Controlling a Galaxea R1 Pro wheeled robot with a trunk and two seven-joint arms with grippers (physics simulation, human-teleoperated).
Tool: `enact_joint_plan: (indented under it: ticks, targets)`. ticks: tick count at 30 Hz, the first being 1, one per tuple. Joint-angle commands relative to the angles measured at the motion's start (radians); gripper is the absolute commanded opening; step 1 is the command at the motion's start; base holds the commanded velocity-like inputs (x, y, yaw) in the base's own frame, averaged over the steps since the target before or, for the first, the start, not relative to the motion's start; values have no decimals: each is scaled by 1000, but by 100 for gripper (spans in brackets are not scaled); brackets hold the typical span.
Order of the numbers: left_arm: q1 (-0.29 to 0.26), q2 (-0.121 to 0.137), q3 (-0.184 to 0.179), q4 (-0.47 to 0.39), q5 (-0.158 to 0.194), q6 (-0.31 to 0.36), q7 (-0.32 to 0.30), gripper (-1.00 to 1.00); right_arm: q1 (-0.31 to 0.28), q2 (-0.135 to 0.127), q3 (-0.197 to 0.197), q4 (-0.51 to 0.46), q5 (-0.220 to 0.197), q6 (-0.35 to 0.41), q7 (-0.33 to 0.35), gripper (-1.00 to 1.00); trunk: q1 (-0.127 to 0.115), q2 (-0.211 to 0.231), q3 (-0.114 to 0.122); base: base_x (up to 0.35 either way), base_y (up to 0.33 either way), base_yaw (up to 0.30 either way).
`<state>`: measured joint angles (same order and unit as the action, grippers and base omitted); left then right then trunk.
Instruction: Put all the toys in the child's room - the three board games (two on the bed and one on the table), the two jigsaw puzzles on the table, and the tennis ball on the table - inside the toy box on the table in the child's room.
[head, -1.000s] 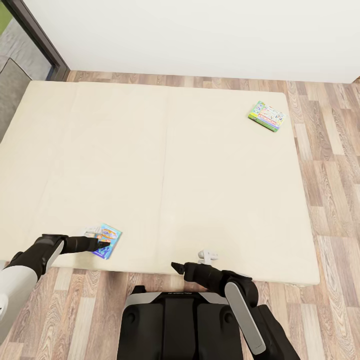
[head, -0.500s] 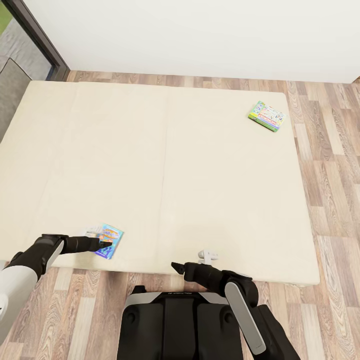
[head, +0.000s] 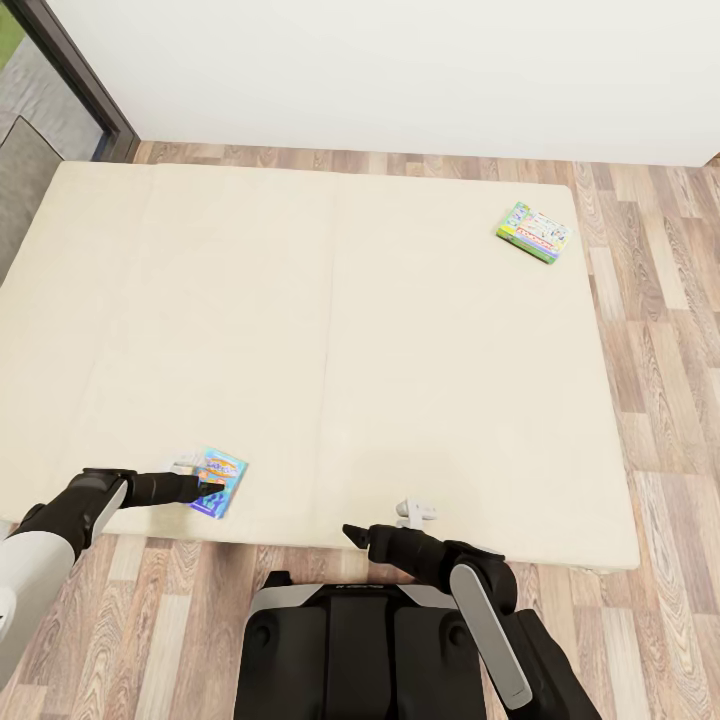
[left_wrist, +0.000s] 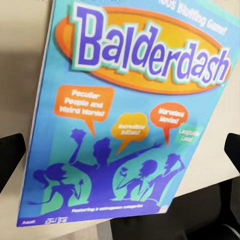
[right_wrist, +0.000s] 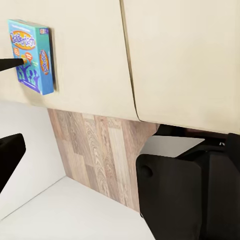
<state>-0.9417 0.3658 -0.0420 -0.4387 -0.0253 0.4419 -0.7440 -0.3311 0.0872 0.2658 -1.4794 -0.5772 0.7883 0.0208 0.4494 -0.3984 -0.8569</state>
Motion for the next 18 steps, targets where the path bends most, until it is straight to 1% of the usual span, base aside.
enact_joint_plan:
  ticks: [1,4,7,9,18]
  targets:
    - [0,1,-2,-2,-2,5,-4,100,0,0,-1,-1,2,5,2,100,1,-2,-1,0,0,0]
    - [0,1,0,-2,-2,9,-18,100,0,0,-1,-1,2,5,3,100,1,-2,-1,0,0,0]
    - [0,-1,0,-2,-2,24,-61,100,0,-1,-2,-1,2,5,4,100,1,-2,-1,0,0,0]
    - [0,-3,-1,-2,-3,36,-79,100,0,-1,-2,-1,2,5,4,100,1,-2,-1,0,0,0]
    - [0,-8,0,-2,-2,53,-100,100,0,-1,-2,-2,2,5,4,100,1,-2,-1,0,0,0]
